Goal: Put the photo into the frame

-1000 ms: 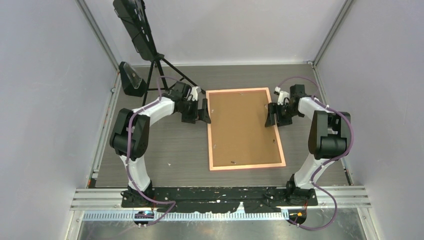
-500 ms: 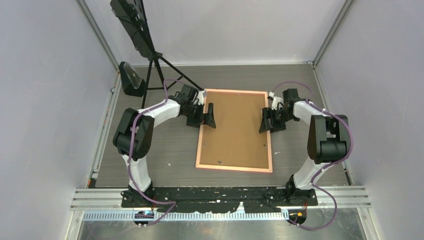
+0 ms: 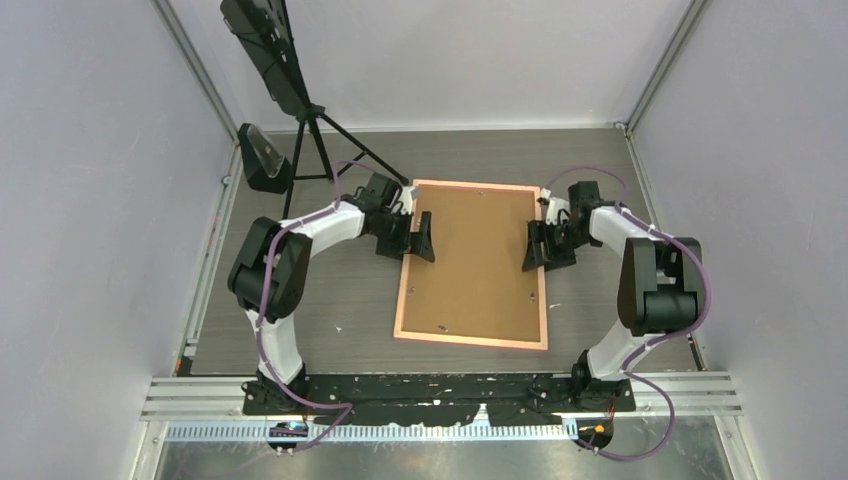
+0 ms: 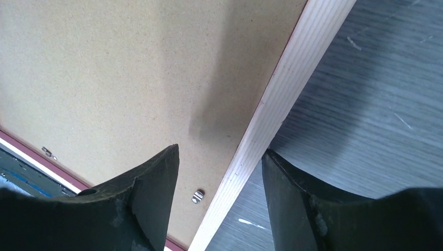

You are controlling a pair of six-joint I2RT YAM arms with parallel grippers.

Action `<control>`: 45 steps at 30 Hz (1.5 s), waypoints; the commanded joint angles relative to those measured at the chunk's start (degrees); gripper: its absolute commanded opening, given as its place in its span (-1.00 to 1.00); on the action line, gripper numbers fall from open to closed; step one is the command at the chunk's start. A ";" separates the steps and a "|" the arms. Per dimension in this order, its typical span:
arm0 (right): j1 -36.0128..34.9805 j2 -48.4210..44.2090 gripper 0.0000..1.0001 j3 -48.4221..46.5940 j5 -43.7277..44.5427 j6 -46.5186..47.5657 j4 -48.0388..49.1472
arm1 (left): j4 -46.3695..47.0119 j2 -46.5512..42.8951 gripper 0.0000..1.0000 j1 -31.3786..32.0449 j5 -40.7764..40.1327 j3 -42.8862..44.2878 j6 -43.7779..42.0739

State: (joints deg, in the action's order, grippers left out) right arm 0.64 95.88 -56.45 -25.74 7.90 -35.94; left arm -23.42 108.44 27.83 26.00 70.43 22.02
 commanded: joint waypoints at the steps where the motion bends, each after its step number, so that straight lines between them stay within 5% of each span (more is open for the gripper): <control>1: -0.47 -4.02 0.30 -0.16 -3.35 0.44 -1.36 | 0.40 -0.72 0.98 2.68 3.36 -1.44 0.01; 10: -0.52 -8.33 0.43 -0.93 3.81 1.59 -1.37 | 1.00 -2.90 0.98 3.01 1.53 -3.40 0.47; 15: -0.54 -8.21 0.54 -5.74 6.35 7.92 -9.38 | 0.17 -2.93 0.98 2.88 0.23 -2.84 0.26; 33: -2.01 -10.21 0.54 -1.05 12.62 21.18 -11.93 | -2.72 -5.32 0.98 1.61 -6.98 -0.14 -6.45; 45: -4.04 -8.20 0.50 1.35 8.62 20.44 -7.49 | -2.90 -3.40 0.60 1.53 -9.48 0.41 -7.45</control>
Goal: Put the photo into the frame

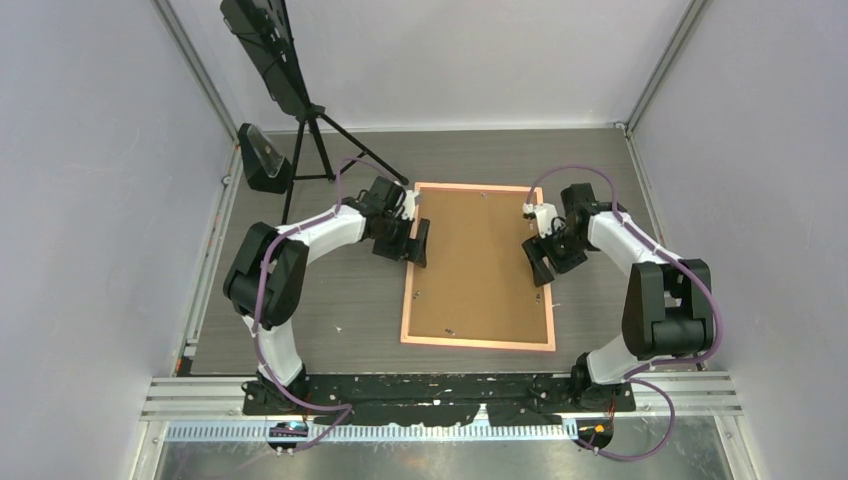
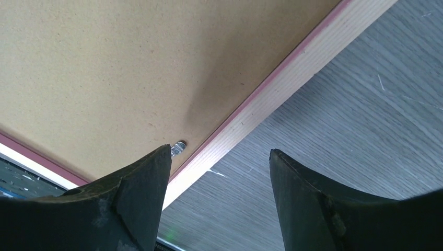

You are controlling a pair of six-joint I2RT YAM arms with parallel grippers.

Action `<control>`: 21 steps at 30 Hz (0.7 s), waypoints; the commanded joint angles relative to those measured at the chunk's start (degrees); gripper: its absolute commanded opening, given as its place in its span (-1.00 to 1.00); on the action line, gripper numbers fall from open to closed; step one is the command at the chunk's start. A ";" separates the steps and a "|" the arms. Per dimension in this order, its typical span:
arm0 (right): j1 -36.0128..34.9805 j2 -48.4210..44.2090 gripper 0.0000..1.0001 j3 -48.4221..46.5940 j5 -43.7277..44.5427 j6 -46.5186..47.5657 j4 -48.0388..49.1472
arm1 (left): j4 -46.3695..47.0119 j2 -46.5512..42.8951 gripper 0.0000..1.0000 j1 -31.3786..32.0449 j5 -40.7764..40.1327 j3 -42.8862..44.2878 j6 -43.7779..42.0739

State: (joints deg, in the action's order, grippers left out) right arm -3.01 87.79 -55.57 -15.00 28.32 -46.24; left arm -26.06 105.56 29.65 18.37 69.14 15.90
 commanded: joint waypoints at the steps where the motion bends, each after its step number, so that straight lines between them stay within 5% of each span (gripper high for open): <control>1: -0.41 -0.19 0.49 0.69 -2.34 -0.36 2.99 | -0.28 -0.48 0.55 -0.29 -1.98 1.57 -1.31; 21: -0.64 -1.11 0.44 1.66 -1.19 -0.92 3.61 | 0.48 2.79 -0.27 -0.51 1.17 1.96 0.97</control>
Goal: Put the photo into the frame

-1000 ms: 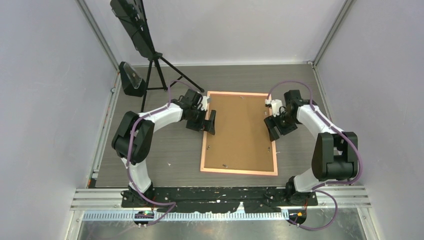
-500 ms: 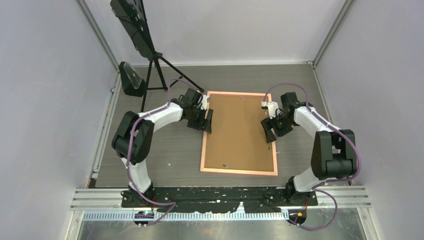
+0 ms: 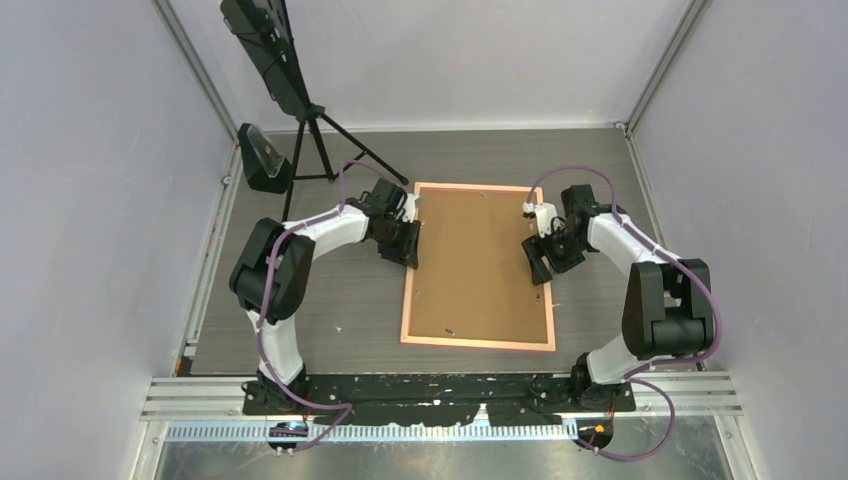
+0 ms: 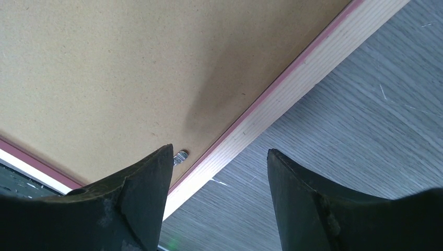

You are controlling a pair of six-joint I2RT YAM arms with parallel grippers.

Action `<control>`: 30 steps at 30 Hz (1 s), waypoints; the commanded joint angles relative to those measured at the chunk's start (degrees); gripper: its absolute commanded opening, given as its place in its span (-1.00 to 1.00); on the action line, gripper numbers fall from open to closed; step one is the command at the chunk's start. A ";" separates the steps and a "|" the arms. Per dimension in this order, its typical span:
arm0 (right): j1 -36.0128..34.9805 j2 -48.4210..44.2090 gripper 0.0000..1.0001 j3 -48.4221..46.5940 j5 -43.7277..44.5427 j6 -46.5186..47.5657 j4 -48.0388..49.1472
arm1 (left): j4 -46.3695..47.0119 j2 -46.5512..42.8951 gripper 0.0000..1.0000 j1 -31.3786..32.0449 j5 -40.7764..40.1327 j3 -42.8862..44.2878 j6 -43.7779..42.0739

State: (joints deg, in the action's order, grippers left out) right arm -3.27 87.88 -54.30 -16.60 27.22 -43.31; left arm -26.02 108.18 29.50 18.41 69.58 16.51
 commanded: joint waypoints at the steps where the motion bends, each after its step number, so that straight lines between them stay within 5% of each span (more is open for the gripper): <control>1: -0.36 -1.17 0.44 0.45 0.51 0.23 0.68 | 0.52 0.15 -0.31 -0.40 1.14 1.49 0.44; 10: -0.38 0.55 0.46 0.57 1.44 2.21 -1.05 | 0.82 0.50 -0.58 -0.40 1.63 1.38 1.13; 17: -0.44 1.64 0.47 0.37 0.70 3.06 -2.20 | 1.14 1.19 -1.00 -0.40 1.52 1.44 1.97; 30: -1.11 3.23 0.48 0.70 0.39 4.28 -3.18 | 1.94 1.24 -1.00 -0.42 1.05 0.99 3.20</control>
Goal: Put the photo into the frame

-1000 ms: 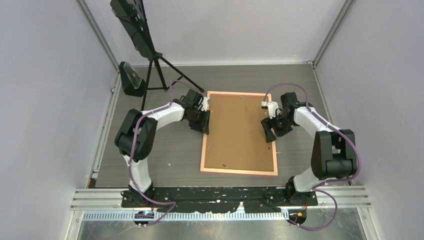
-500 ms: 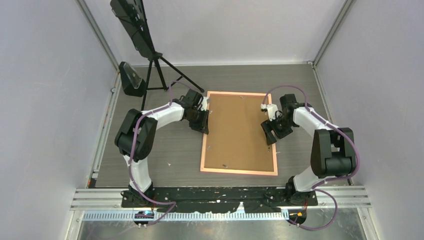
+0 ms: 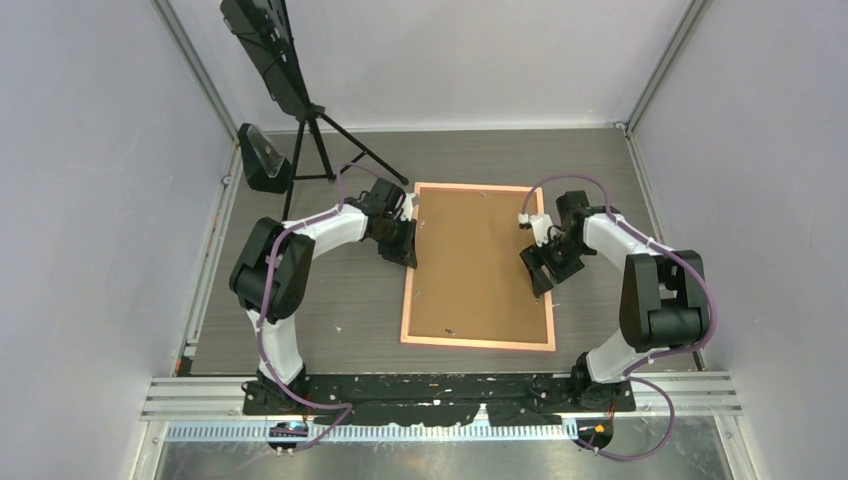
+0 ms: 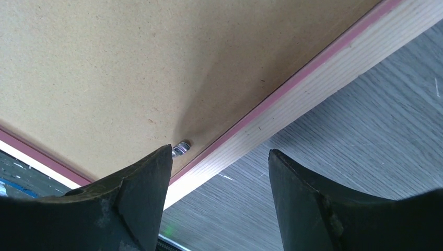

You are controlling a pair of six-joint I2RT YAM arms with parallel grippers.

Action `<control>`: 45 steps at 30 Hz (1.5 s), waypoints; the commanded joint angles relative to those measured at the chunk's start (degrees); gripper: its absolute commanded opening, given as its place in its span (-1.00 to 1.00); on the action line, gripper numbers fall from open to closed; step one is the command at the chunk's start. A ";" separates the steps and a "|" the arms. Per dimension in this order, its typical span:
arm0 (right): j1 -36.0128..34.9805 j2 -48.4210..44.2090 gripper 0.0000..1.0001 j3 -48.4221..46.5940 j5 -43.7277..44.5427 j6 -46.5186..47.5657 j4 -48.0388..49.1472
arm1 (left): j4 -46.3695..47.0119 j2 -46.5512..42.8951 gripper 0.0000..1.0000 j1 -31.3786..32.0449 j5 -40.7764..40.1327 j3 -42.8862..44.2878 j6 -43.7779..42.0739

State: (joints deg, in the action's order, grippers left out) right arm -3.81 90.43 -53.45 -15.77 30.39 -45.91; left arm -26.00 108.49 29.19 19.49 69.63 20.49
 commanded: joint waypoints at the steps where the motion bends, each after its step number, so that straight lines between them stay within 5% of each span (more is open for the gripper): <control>1: -0.75 0.94 0.48 -0.20 -0.29 0.93 -0.32 | 1.93 0.87 -1.00 -0.10 -0.06 0.96 -0.73; 45: -1.83 0.62 0.24 -0.51 11.24 -0.93 3.47 | 2.00 0.96 -1.00 -0.19 -0.30 0.51 -0.99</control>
State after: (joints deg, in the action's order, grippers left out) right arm -6.04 92.49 -53.45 -11.66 29.28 -45.32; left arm -25.56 108.57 29.17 19.53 69.63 20.84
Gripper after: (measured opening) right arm 0.628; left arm 0.219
